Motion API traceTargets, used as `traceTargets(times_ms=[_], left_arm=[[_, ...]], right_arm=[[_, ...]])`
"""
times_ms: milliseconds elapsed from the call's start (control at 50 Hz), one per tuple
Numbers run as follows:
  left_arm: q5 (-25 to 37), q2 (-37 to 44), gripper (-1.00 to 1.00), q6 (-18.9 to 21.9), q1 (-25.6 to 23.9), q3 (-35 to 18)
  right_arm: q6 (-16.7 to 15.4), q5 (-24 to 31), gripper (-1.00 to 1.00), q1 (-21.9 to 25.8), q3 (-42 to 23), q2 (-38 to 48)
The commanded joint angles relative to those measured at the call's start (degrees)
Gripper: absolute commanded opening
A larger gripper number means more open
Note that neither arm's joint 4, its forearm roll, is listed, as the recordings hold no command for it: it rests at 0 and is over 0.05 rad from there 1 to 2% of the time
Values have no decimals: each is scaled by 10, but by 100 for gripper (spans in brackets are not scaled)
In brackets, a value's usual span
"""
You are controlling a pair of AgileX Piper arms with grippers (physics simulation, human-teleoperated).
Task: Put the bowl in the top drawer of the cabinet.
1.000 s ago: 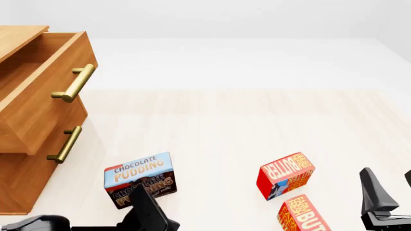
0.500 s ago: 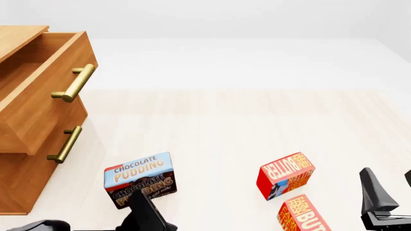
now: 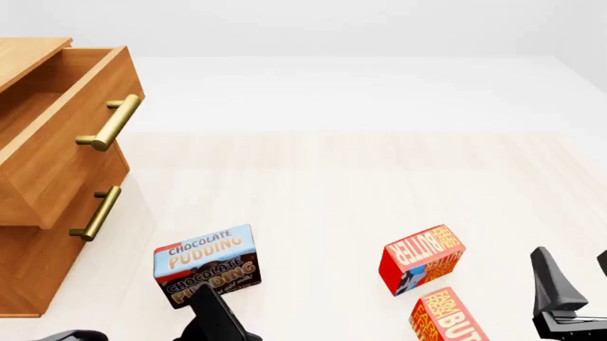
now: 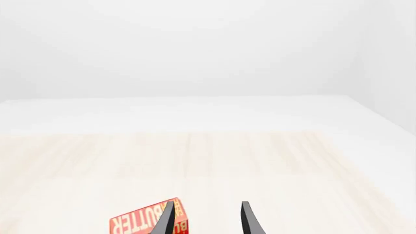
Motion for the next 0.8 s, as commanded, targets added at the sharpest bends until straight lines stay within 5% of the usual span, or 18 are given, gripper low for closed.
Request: traceTargets(times_ms=[20, 800], left_arm=[[-15, 10, 100, -4, -1, 3], [-91, 59, 100, -29, -16, 27]], right_arm=[[0, -1, 100, -2, 0, 1], [-2, -5, 100, -7, 0, 10]])
